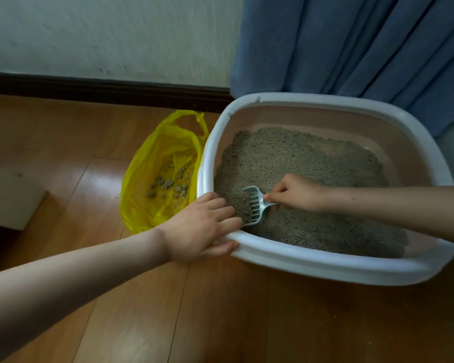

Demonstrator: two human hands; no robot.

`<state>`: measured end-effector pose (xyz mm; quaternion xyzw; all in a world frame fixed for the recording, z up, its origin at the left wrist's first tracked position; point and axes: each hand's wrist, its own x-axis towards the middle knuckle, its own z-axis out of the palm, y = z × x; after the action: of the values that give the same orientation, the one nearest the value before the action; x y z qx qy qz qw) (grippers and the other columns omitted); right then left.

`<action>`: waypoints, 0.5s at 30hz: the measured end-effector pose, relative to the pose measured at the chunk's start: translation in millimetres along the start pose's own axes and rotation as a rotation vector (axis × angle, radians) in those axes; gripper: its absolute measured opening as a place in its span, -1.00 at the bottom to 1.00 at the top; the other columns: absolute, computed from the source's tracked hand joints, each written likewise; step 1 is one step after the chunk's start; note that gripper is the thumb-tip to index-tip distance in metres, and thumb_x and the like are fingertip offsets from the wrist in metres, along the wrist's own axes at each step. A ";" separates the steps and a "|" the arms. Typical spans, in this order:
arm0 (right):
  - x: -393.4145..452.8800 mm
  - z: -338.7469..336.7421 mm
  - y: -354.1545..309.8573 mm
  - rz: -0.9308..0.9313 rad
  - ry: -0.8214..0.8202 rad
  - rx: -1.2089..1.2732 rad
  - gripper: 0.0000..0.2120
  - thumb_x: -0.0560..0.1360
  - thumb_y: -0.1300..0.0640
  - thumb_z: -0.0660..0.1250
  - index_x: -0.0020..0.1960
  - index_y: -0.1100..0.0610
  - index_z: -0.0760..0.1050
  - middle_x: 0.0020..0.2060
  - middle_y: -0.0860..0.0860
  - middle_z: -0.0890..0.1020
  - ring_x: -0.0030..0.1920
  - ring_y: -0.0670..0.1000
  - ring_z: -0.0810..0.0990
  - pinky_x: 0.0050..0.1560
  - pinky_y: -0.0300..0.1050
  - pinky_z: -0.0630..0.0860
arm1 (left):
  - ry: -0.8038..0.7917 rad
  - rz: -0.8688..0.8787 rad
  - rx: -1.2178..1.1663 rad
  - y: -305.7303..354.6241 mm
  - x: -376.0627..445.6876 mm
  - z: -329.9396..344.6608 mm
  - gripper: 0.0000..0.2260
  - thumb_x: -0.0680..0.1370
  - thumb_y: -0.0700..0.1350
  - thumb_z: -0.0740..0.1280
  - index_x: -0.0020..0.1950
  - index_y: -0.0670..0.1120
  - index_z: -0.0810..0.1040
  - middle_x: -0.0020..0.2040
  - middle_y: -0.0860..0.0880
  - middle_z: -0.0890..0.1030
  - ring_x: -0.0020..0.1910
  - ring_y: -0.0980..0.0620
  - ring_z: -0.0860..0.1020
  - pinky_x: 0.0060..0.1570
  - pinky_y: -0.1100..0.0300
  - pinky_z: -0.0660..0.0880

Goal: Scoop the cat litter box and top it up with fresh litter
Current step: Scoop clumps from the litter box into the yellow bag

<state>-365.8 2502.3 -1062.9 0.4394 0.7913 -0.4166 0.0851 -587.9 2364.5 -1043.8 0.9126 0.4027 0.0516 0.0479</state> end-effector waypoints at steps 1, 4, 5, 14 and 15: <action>2.1 -0.6 0.8 -0.011 -0.003 0.001 -0.63 0.55 -0.07 0.29 -0.36 0.09 0.54 -0.60 -0.10 0.36 -0.52 -0.06 0.28 -0.46 -0.19 0.20 | 0.000 -0.001 0.001 -0.2 -0.3 0.2 -0.76 0.61 0.12 0.19 -0.02 -0.04 0.46 -0.13 -0.03 0.49 -0.12 -0.07 0.44 0.09 0.03 0.36; 9.7 2.5 -2.4 -0.061 -0.016 -0.186 -0.64 0.59 -0.11 0.20 -0.29 0.03 0.53 -0.48 -0.09 0.46 -0.43 -0.05 0.39 -0.39 -0.16 0.30 | 0.005 -0.001 0.002 -0.5 -0.5 1.0 -0.75 0.61 0.13 0.18 -0.02 -0.03 0.46 -0.13 -0.03 0.49 -0.11 -0.06 0.43 0.10 0.04 0.34; 12.5 5.1 -5.6 -0.069 -0.023 -0.293 -0.64 0.61 -0.11 0.16 -0.25 0.05 0.51 -0.43 -0.06 0.46 -0.39 -0.03 0.42 -0.34 -0.13 0.34 | 0.004 0.000 0.003 -0.8 -0.5 1.3 -0.74 0.61 0.13 0.17 -0.02 -0.03 0.47 -0.13 -0.03 0.49 -0.11 -0.05 0.43 0.10 0.05 0.33; 11.8 15.6 -5.2 -0.070 0.139 -0.321 -0.64 0.61 -0.10 0.15 -0.33 -0.01 0.41 -0.38 0.00 0.53 -0.35 0.01 0.51 -0.33 -0.14 0.39 | -0.001 -0.002 0.003 -0.4 -0.2 0.0 -0.76 0.62 0.13 0.17 0.00 -0.03 0.46 -0.12 -0.02 0.50 -0.10 -0.05 0.44 0.14 0.07 0.31; 11.3 15.3 -3.8 -0.076 0.146 -0.292 -0.64 0.60 -0.10 0.16 -0.32 0.00 0.44 -0.37 0.02 0.55 -0.34 0.03 0.54 -0.31 -0.13 0.43 | 0.002 -0.003 0.002 -0.3 -0.3 -0.1 -0.76 0.62 0.13 0.17 0.00 -0.03 0.45 -0.12 -0.02 0.50 -0.10 -0.05 0.44 0.14 0.06 0.31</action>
<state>-379.0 2497.1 -1076.1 0.4212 0.8636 -0.2671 0.0743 -588.3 2364.4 -1043.8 0.9121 0.4041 0.0520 0.0468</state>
